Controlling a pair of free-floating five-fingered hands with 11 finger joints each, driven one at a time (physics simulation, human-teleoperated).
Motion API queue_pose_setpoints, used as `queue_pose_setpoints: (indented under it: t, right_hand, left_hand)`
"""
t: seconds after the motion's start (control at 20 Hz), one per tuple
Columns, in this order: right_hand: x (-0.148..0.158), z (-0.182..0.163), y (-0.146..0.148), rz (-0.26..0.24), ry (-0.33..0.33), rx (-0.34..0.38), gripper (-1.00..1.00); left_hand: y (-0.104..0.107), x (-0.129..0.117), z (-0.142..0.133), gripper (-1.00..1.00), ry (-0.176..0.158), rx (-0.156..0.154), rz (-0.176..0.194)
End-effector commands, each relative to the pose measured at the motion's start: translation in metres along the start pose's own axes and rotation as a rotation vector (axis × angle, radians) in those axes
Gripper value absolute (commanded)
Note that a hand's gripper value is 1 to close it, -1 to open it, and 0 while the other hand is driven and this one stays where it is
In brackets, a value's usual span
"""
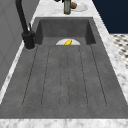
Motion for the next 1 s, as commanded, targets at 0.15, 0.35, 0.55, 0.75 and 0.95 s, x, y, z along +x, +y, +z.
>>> queue_pose_setpoints:
  t: [0.15, 0.35, 0.55, 0.75, 0.95]
  right_hand:
    - [-0.001, -0.002, 0.009, 0.010, 0.020, -0.031, 1.00]
    - [0.003, 0.021, 0.004, 0.015, 0.084, -0.135, 1.00]
    - [0.010, 0.038, -0.015, 0.023, 0.042, -0.106, 1.00]
    - [0.034, 0.066, -0.008, 0.093, 0.093, -0.084, 1.00]
    - [0.056, 0.093, -0.007, 0.108, 0.124, -0.058, 1.00]
  left_hand:
    - [0.000, 0.000, 0.000, 0.00, 0.000, 0.000, 0.000]
    - [0.000, 0.000, 0.000, 0.00, 0.000, 0.000, 0.000]
    - [0.000, 0.000, 0.000, 0.00, 0.000, 0.000, 0.000]
    - [0.000, 0.000, 0.000, 0.00, 0.000, 0.000, 0.000]
    - [0.000, 0.000, 0.000, 0.00, 0.000, 0.000, 0.000]
